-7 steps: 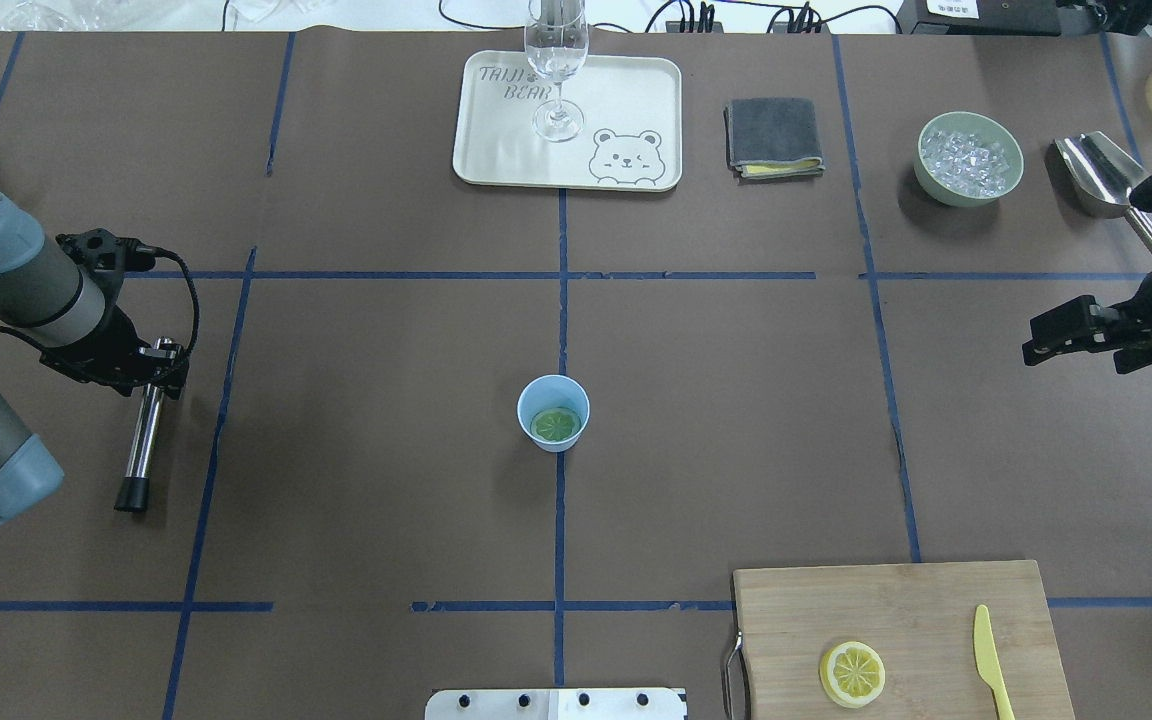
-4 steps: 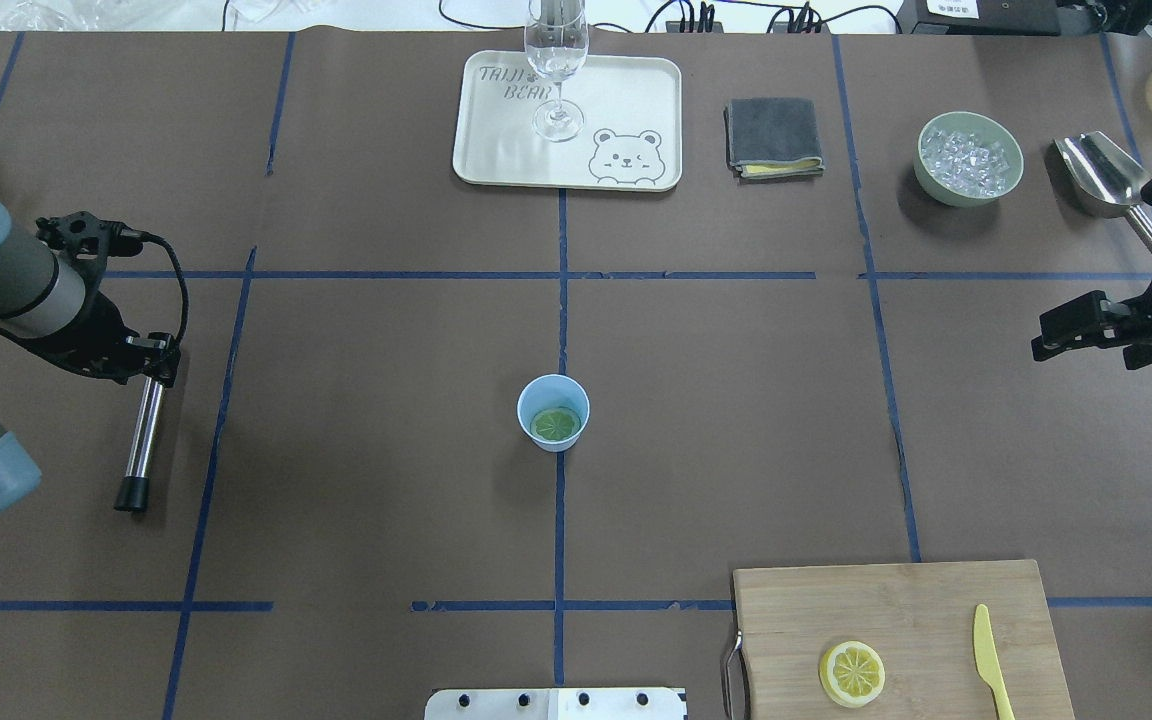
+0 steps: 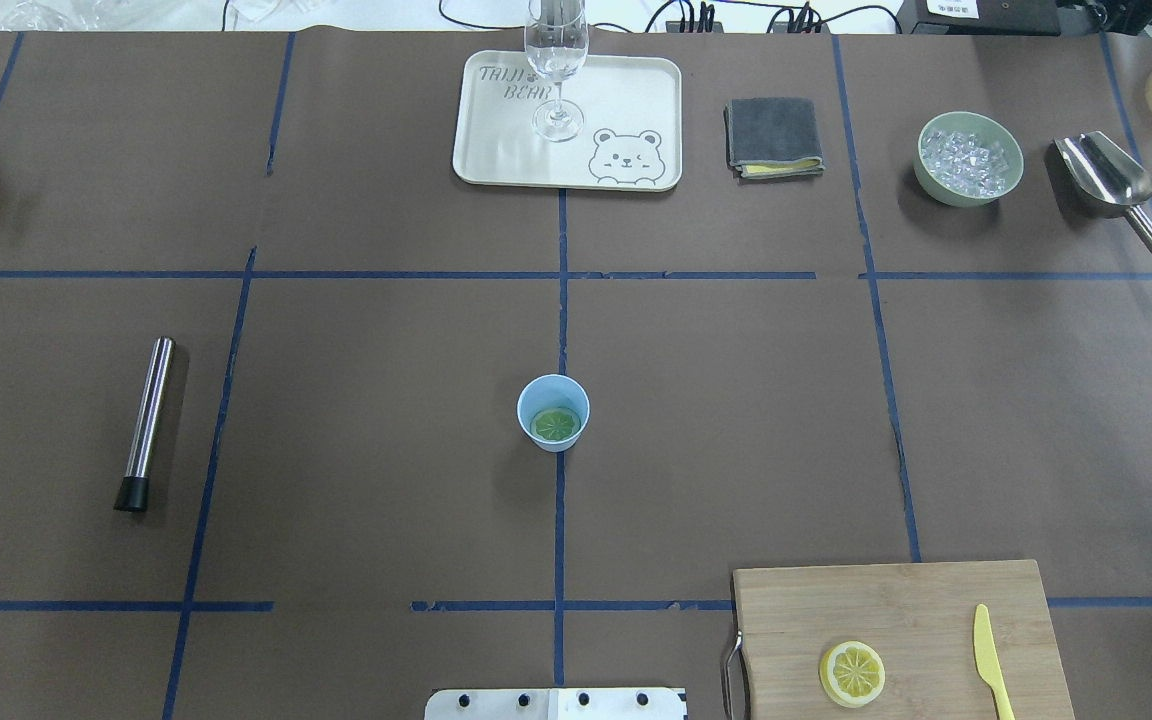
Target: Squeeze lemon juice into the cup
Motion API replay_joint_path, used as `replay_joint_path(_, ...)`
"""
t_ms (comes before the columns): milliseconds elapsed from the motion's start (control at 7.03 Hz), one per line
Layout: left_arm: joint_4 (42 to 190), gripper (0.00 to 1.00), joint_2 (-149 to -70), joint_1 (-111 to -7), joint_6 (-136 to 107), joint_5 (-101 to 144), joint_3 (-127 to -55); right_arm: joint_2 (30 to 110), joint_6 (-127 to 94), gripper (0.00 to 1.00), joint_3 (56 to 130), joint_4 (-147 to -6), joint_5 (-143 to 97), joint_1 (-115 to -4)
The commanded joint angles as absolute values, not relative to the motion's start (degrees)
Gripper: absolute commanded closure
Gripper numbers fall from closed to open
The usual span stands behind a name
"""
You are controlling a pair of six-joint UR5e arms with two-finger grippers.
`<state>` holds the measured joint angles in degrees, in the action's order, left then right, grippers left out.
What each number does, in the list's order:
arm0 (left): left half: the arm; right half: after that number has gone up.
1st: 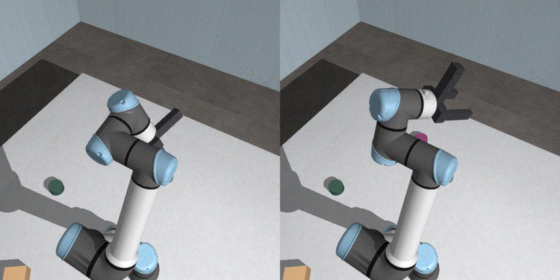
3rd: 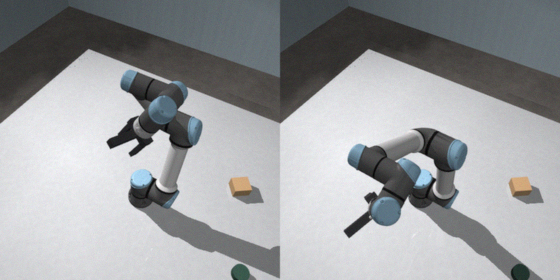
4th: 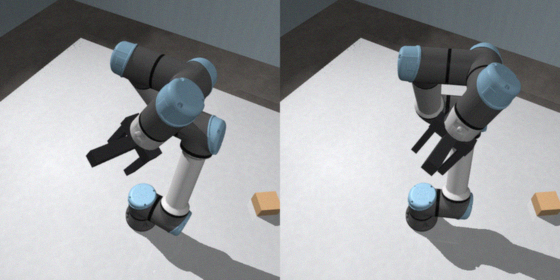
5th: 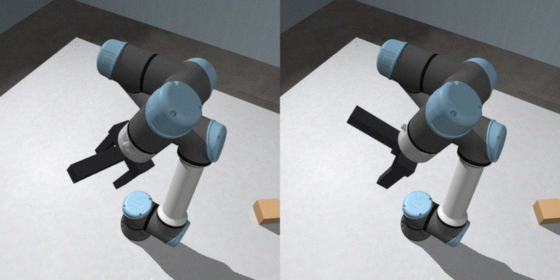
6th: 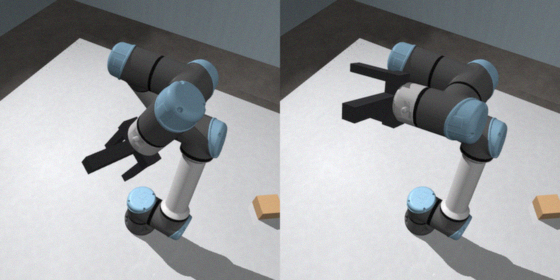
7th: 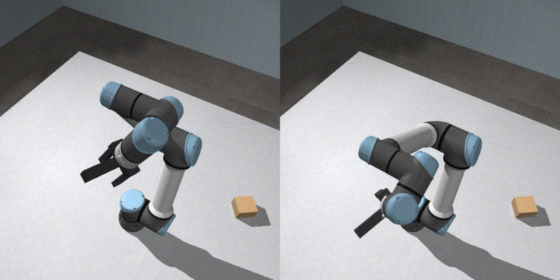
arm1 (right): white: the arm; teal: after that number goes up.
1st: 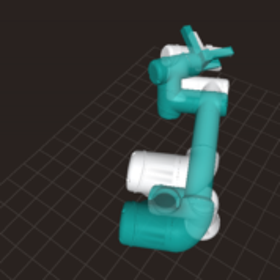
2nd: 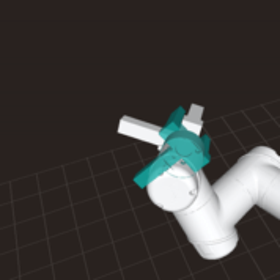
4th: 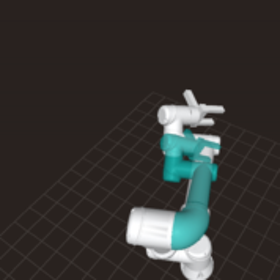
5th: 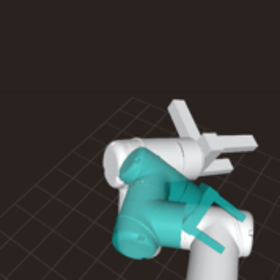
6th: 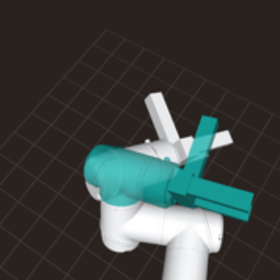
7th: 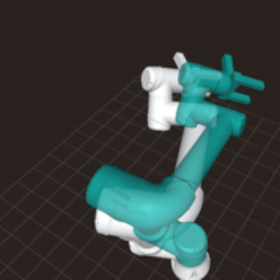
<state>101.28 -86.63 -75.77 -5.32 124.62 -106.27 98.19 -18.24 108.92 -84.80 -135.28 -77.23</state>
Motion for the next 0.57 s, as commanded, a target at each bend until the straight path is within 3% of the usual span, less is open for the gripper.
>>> replay_joint_path(0, 92.52, 0.00, -85.78, -88.90, 10.65, 129.10, -104.33, 98.00, -3.66, 0.00, 103.89, -90.91, -136.05, -84.78)
replay_joint_path(426, 87.71, 0.00, -86.74, -90.26, 10.64, 134.12, -103.54, 93.87, 3.16, 0.00, 105.03, -98.61, -135.79, -87.27)
